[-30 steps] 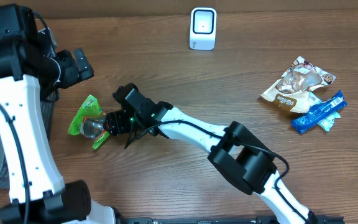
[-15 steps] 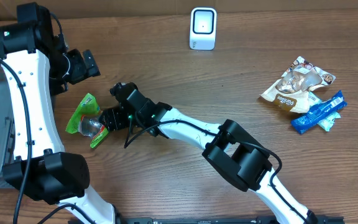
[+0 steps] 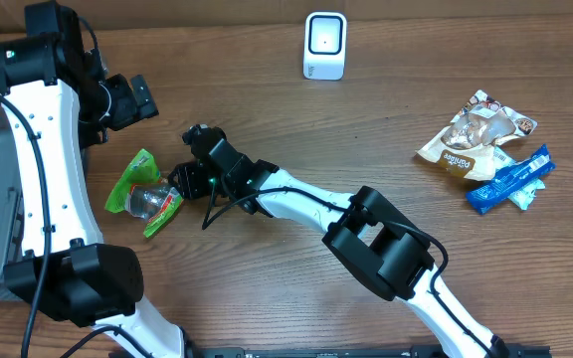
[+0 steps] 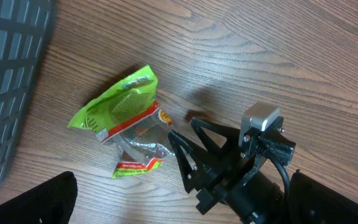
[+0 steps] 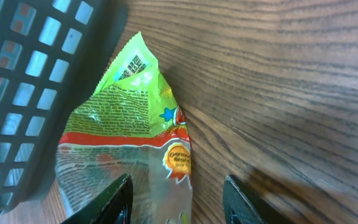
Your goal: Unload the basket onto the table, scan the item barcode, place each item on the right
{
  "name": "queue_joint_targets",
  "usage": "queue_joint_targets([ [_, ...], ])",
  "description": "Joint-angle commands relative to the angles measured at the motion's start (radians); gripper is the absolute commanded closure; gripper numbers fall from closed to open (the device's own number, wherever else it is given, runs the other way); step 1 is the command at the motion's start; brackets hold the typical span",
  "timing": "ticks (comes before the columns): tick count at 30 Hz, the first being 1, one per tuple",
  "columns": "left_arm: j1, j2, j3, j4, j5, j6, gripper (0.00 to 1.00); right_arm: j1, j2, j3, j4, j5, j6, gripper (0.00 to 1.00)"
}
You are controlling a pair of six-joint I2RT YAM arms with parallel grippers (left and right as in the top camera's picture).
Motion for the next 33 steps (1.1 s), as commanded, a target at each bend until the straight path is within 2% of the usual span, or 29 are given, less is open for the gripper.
queue_joint_targets([
  [1, -0.010, 0.001, 0.004, 0.001, -0.009, -0.006, 0.00, -0.002, 0.018, 0.009, 0.001, -0.031, -0.008, 0.51],
  [5, -0.010, 0.001, 0.004, -0.002, -0.009, -0.006, 0.00, -0.024, 0.016, 0.009, 0.001, -0.119, -0.024, 0.45],
  [11, -0.010, 0.001, 0.004, -0.002, -0.008, -0.006, 0.00, -0.095, 0.011, 0.009, -0.011, -0.330, -0.026, 0.49],
  [21, -0.010, 0.001, 0.004, 0.001, 0.006, -0.008, 0.00, -0.178, -0.002, 0.009, -0.132, -0.410, -0.032, 0.52],
  [26, -0.010, 0.001, 0.004, 0.006, 0.012, -0.008, 0.00, -0.194, -0.028, 0.010, -0.207, -0.421, -0.112, 0.53],
  [30, -0.010, 0.002, 0.004, 0.016, 0.029, -0.018, 0.00, -0.196, -0.035, 0.011, -0.256, -0.421, -0.155, 0.51],
  [32, -0.010, 0.003, 0.004, 0.016, 0.028, -0.018, 0.00, -0.200, -0.035, 0.011, -0.266, -0.420, -0.157, 0.46],
  [33, -0.010, 0.005, 0.004, 0.016, 0.027, -0.018, 0.00, -0.203, -0.035, 0.011, -0.273, -0.417, -0.162, 0.39],
])
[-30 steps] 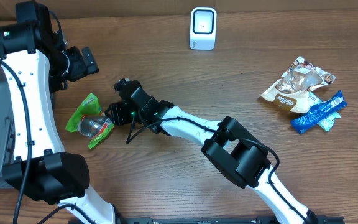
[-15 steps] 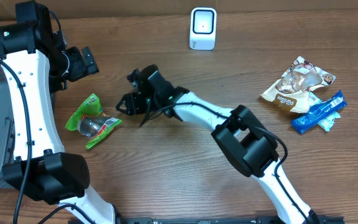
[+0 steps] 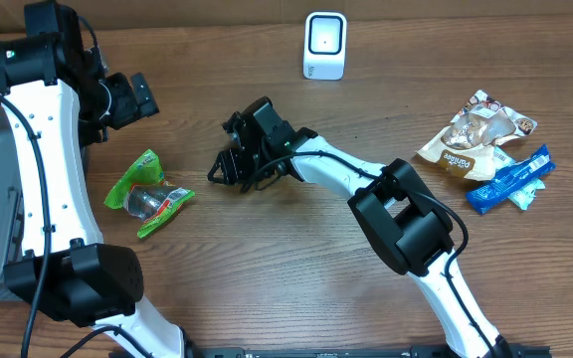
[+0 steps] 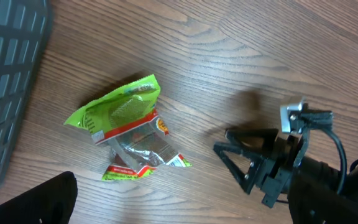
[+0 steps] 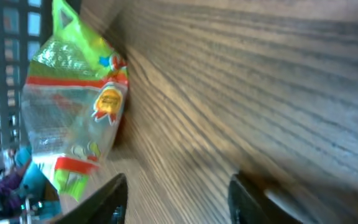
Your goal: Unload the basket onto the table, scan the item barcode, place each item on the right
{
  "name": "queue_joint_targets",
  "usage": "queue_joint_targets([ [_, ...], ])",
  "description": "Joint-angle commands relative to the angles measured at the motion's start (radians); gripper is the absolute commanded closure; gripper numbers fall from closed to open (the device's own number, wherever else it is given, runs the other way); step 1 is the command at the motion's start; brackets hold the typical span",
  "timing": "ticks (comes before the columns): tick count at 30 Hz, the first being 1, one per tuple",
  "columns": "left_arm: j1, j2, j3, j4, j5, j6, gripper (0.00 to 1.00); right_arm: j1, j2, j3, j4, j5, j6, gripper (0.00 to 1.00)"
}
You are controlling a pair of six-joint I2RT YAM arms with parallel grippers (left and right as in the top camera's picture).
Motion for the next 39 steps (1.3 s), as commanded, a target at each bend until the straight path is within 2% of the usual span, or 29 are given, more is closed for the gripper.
queue_joint_targets([
  [1, -0.010, 0.008, 0.003, -0.001, 0.017, -0.018, 0.00, -0.014, -0.039, 0.016, -0.025, 0.008, -0.047, 0.35],
  [5, -0.021, 0.010, -0.060, 0.019, -0.031, -0.091, 0.00, -0.056, -0.039, 0.087, -0.205, 0.101, -0.105, 0.25],
  [8, -0.034, 0.010, -0.124, 0.042, -0.046, -0.111, 0.00, -0.088, -0.039, 0.136, -0.318, 0.146, -0.129, 0.23],
  [15, -0.047, 0.010, -0.315, 0.119, -0.066, -0.122, 0.05, -0.137, -0.039, 0.148, -0.394, 0.164, -0.129, 0.14],
  [17, -0.047, 0.010, -0.369, 0.145, -0.082, -0.124, 0.12, -0.143, -0.039, 0.148, -0.398, 0.163, -0.129, 0.14],
  [21, -0.047, 0.010, -0.436, 0.175, -0.138, -0.161, 0.40, -0.144, -0.039, 0.148, -0.399, 0.164, -0.129, 0.14],
  [23, -0.048, 0.010, -0.462, 0.175, -0.197, -0.225, 0.49, -0.144, -0.039, 0.148, -0.397, 0.164, -0.129, 0.14],
  [28, -0.060, 0.010, -0.556, 0.240, -0.263, -0.286, 0.49, -0.144, -0.039, 0.148, -0.398, 0.164, -0.129, 0.14],
  [34, -0.060, 0.010, -0.669, 0.351, -0.262, -0.324, 0.49, -0.144, -0.039, 0.148, -0.397, 0.169, -0.129, 0.14],
  [39, -0.074, 0.010, -0.752, 0.473, -0.200, -0.327, 0.53, -0.146, -0.039, 0.148, -0.396, 0.172, -0.129, 0.14],
])
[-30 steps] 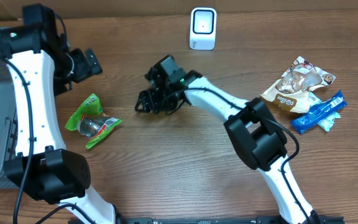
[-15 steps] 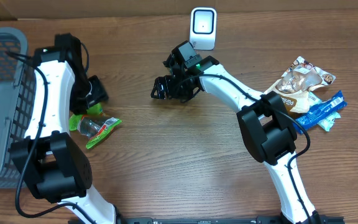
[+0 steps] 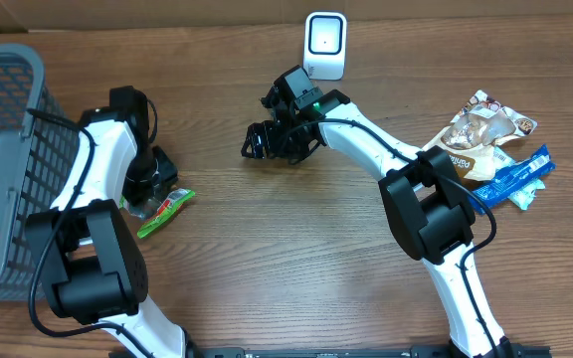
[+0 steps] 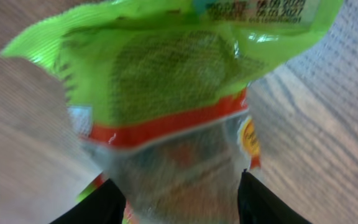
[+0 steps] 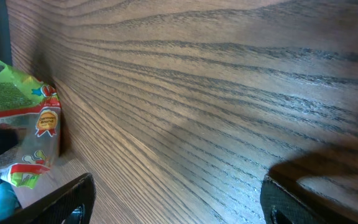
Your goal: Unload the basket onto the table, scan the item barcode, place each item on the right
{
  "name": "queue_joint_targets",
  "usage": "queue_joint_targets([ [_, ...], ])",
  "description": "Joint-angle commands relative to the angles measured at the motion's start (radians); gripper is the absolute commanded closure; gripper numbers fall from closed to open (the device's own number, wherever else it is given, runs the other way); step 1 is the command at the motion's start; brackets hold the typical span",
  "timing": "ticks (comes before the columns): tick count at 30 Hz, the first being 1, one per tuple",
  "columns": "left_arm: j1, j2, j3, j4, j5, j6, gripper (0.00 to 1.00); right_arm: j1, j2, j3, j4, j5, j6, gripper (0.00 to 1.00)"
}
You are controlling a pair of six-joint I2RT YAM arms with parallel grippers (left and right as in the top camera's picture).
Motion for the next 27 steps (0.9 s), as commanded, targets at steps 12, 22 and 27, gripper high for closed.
queue_joint_targets([
  [12, -0.197, 0.008, -0.138, 0.210, 0.161, 0.000, 0.96, -0.125, -0.060, 0.008, -0.025, -0.132, -0.023, 0.24],
  [22, -0.357, 0.008, -0.093, 0.338, 0.631, 0.207, 0.96, -0.313, -0.262, 0.008, -0.170, -0.130, -0.131, 0.24],
  [27, -0.386, 0.008, -0.064, 0.352, 0.714, 0.220, 0.67, -0.364, -0.299, 0.008, -0.212, -0.124, -0.131, 0.24],
])
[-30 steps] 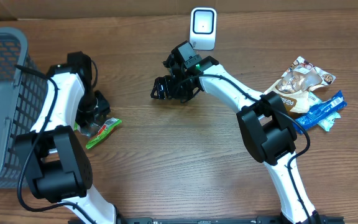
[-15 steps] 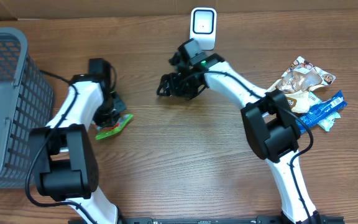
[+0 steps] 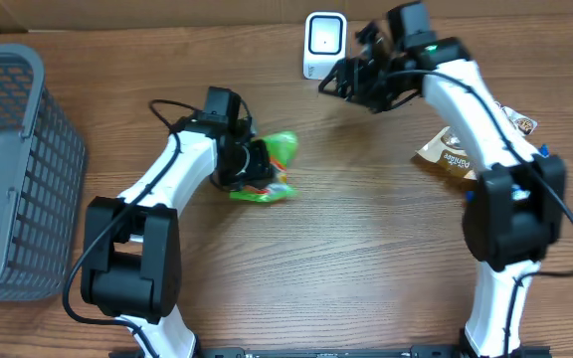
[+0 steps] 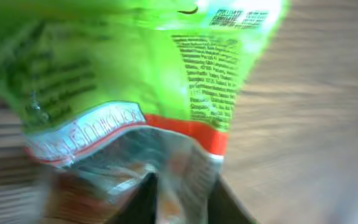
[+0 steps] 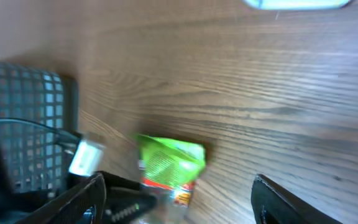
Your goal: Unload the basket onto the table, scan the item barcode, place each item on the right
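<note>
A green and clear snack bag [image 3: 272, 167] with red stripes is at mid-table, below and left of the white scanner [image 3: 324, 45]. My left gripper [image 3: 250, 164] is shut on its left side. In the left wrist view the bag [image 4: 166, 74] fills the frame, pinched at its clear lower part in the left gripper [image 4: 182, 190]. My right gripper [image 3: 354, 82] hangs open just right of the scanner, holding nothing. In the right wrist view the right gripper [image 5: 179, 180] is wide open, far above the bag [image 5: 169, 162]. No barcode can be made out.
A grey mesh basket [image 3: 8, 149] stands at the table's left edge. A tan snack bag [image 3: 451, 149] lies at the right, partly behind the right arm. The scanner's base [image 5: 297, 3] shows at the top of the right wrist view.
The left gripper was open over the bag at the left of the table; now it is shut on the bag, which is at mid-table. The right gripper moved from left of the scanner to its right.
First my right gripper stood open at the bag on the left, with the left arm raised by the basket. Then the right gripper was back at mid-table, the bag left lying. Later the left gripper straddled the bag. Now it holds the bag nearer the scanner.
</note>
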{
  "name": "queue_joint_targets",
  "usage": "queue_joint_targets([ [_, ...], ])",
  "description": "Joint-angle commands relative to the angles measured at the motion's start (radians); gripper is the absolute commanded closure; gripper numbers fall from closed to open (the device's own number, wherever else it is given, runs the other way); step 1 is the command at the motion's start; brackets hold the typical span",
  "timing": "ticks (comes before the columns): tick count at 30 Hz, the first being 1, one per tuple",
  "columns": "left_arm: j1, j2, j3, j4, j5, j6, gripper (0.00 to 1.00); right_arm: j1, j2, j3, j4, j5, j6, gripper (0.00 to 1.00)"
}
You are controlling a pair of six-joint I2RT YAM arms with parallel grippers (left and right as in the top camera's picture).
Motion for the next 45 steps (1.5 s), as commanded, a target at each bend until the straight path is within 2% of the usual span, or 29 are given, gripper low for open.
queue_joint_targets([
  [1, -0.013, 0.010, 0.046, -0.007, 0.147, 0.053, 0.56, -0.020, -0.033, 0.008, -0.029, -0.001, -0.024, 0.24],
  [2, -0.012, 0.010, 0.058, -0.021, 0.148, 0.064, 0.47, -0.023, -0.032, 0.008, -0.040, 0.003, -0.024, 0.24],
  [4, -0.003, 0.010, 0.091, -0.056, 0.147, 0.087, 0.36, -0.023, -0.032, 0.006, -0.059, 0.027, -0.027, 0.24],
  [6, 0.014, 0.010, 0.149, -0.121, 0.138, 0.103, 0.32, -0.016, -0.032, 0.006, -0.074, 0.045, -0.027, 0.24],
  [12, 0.088, 0.010, 0.360, -0.341, -0.007, 0.091, 0.27, 0.048, -0.032, 0.003, -0.123, 0.095, -0.016, 0.23],
  [14, 0.119, 0.010, 0.420, -0.396, -0.066, 0.084, 0.25, 0.078, -0.032, -0.011, -0.133, 0.141, 0.054, 0.25],
  [16, 0.144, 0.010, 0.452, -0.414, -0.118, 0.084, 0.28, 0.107, -0.032, -0.034, -0.122, 0.174, 0.087, 0.25],
  [23, 0.197, 0.010, 0.460, -0.424, -0.283, 0.053, 0.29, 0.203, -0.029, -0.135, -0.040, 0.228, 0.164, 0.19],
  [28, 0.201, 0.010, 0.460, -0.428, -0.457, -0.025, 0.23, 0.249, -0.023, -0.191, 0.018, 0.228, 0.166, 0.20],
  [36, 0.201, 0.010, 0.460, -0.424, -0.459, -0.026, 0.15, 0.296, -0.023, -0.304, 0.179, 0.246, 0.250, 0.21],
  [39, 0.198, 0.010, 0.460, -0.426, -0.457, -0.025, 0.08, 0.306, -0.023, -0.354, 0.276, 0.277, 0.296, 0.26],
  [40, 0.198, 0.010, 0.460, -0.426, -0.455, -0.026, 0.01, 0.308, -0.023, -0.368, 0.302, 0.286, 0.299, 0.27],
  [45, 0.198, 0.010, 0.460, -0.427, -0.455, -0.025, 0.00, 0.319, -0.023, -0.407, 0.360, 0.301, 0.300, 0.34],
])
